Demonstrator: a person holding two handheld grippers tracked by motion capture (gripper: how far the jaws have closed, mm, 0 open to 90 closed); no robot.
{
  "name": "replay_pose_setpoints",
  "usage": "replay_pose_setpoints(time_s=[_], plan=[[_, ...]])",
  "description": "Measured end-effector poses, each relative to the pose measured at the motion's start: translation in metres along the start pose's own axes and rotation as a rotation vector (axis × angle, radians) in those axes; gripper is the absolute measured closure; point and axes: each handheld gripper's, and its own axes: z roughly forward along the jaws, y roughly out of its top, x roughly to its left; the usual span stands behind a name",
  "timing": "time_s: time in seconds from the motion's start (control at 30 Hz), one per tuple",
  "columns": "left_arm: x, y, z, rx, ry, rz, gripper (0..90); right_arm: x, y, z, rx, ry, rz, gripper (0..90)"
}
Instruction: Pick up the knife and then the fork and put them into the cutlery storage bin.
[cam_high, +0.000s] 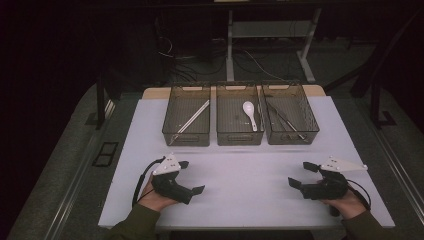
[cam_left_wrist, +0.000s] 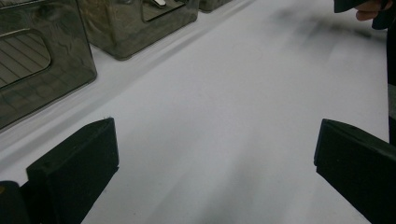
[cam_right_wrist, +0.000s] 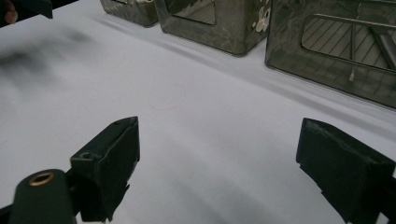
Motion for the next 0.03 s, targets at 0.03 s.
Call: replay_pose_setpoints(time_s=[0.03], plan=[[0.0, 0.0, 0.0002, 0.002, 0.0, 0.001, 0.0, 0.0002, -0.0002, 0.0004, 0.002, -0.001, -0.003, 13.5]])
